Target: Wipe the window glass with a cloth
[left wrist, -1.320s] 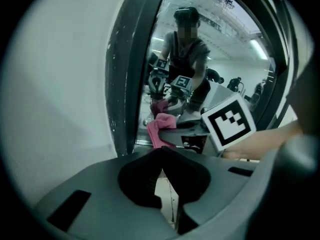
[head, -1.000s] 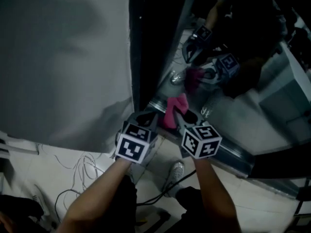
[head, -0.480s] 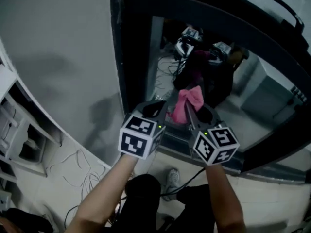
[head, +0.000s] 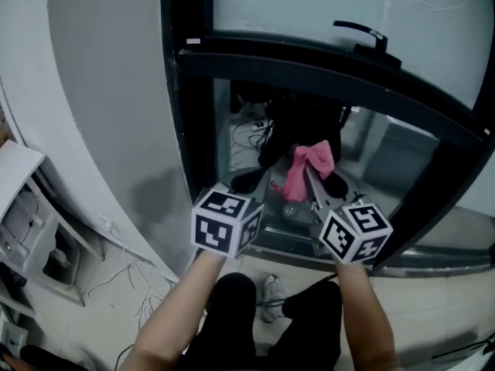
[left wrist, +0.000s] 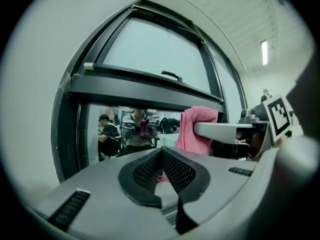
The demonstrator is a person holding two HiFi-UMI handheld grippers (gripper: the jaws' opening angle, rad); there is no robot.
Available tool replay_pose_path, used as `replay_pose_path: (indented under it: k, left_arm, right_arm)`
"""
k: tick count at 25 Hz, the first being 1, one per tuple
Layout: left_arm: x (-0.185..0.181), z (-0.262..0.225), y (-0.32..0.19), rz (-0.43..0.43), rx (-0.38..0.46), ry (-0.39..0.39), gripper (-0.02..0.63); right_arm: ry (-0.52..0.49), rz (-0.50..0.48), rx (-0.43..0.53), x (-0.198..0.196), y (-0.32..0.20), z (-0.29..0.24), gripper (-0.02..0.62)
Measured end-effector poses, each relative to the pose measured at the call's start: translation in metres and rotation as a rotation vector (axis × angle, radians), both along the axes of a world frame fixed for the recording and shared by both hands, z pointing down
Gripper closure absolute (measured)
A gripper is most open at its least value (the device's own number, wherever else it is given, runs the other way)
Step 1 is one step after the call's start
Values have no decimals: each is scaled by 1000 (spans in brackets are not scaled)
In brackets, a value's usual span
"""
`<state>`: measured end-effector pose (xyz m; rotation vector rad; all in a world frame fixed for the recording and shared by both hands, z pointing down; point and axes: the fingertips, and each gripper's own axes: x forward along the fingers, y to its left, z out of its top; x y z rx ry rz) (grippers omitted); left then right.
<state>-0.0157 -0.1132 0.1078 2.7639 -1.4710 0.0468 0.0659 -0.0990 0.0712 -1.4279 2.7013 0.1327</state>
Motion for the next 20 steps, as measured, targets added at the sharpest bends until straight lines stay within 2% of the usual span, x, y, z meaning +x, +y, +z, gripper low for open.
replay_pose_path:
  k: [5,10,20]
  left_arm:
    - [21,-7,38,33,10,4,606]
    - [41,1,64,62,4,8,606]
    - [65,34,85,80,-48,-11,606]
  right_arm:
    - [5,17,9,19,40,-6,529]
    - [-17,38,-20,38,68,14,529]
    - [-31,49,-66,56,92,40,531]
